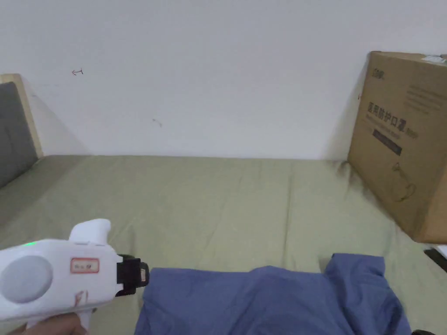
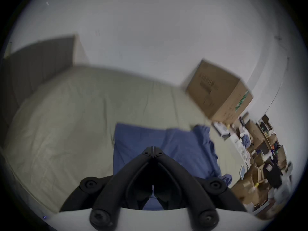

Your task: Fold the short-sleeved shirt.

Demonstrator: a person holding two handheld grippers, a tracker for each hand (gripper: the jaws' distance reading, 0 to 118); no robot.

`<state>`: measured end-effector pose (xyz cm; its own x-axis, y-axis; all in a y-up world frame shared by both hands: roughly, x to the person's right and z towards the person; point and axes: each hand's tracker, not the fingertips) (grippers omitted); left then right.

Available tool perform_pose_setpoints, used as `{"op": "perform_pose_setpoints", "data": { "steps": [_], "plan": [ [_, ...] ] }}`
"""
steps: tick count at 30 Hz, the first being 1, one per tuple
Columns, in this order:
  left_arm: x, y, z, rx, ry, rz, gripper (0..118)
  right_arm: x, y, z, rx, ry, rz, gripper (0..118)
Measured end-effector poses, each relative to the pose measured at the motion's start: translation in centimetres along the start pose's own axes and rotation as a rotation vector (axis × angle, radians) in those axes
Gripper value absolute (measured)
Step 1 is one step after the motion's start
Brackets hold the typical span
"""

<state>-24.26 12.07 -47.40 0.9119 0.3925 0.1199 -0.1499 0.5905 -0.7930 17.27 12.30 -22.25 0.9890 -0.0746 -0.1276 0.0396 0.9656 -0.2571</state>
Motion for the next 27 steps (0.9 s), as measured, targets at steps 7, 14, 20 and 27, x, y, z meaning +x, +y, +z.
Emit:
{"op": "perform_pose_setpoints", "data": {
  "steps": [7, 14, 20, 27],
  "plan": [
    [-6.8, 8.1, -16.2, -0.210, 0.172, 0.095, 72, 0.4, -2.0, -5.2, -0.128, 0.062, -0.025, 0],
    [-8.6, 8.3, -23.3, -0.295, 0.231, 0.028, 114, 0.7, -3.9, -8.5, -0.193, 0.032, 0.019, 0],
    [-7.4, 6.8, -26.3, -0.408, 0.323, -0.207, 113, 0.3, -4.8, -9.7, -0.227, 0.064, 0.033, 0],
    [-6.1, 7.4, -24.1, -0.281, 0.353, -0.235, 56, -0.1, -4.9, -9.4, -0.266, 0.077, 0.002, 0]
  ]
}}
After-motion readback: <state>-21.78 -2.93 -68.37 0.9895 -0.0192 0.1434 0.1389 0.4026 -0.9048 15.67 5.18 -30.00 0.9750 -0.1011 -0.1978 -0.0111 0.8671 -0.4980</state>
